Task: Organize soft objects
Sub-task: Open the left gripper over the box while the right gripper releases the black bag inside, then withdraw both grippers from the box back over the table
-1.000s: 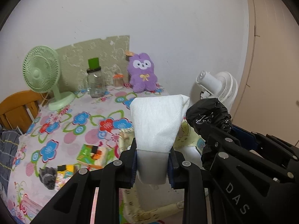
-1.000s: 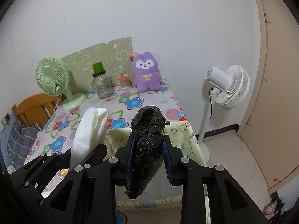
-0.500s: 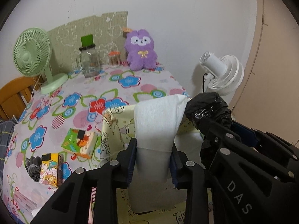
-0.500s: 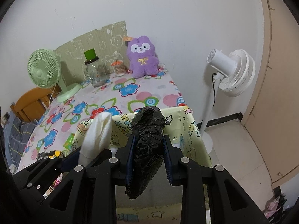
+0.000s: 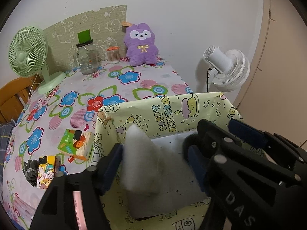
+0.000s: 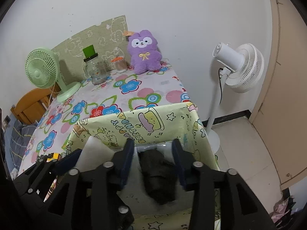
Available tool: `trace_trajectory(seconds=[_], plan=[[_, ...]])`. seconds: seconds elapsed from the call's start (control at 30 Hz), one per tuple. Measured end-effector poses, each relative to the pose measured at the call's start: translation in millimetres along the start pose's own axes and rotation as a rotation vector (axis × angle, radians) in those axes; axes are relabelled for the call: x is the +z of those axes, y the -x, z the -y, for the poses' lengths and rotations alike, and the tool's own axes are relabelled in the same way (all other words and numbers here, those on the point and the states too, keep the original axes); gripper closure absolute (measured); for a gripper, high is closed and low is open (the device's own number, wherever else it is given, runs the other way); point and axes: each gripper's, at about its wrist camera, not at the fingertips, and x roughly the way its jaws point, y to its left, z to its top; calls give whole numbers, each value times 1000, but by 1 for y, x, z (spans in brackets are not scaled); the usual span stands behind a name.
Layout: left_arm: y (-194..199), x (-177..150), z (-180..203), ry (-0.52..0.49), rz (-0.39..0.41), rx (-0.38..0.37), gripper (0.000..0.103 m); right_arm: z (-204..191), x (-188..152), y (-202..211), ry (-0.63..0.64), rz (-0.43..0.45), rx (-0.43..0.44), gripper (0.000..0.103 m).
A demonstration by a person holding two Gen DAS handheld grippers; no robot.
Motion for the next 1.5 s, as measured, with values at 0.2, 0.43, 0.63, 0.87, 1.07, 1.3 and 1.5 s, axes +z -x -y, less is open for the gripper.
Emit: trace_trajectory(seconds=[0.2, 0.43, 0.63, 0.87, 1.07, 1.3, 1.5], plan=[[9, 2, 0, 2, 16, -18, 18, -2, 3, 13, 15, 33, -11, 31], [31, 4, -6, 4, 55, -17, 11, -11, 8, 32, 28, 68, -19, 20], [52, 3, -13, -5, 71, 1, 7, -23, 7, 51, 28, 99, -20, 17], [77, -4, -26, 8, 112, 22, 0, -44, 3, 73, 50, 132, -25, 14], [98, -13, -37, -8, 153, 25, 0, -65, -3, 85, 75, 139, -41, 11], [123, -23, -50, -15, 193, 80, 0, -85, -11, 99, 76, 146, -31, 10], [139, -33, -69, 11, 216, 63, 0, -105, -18, 113, 103, 175, -43, 10]])
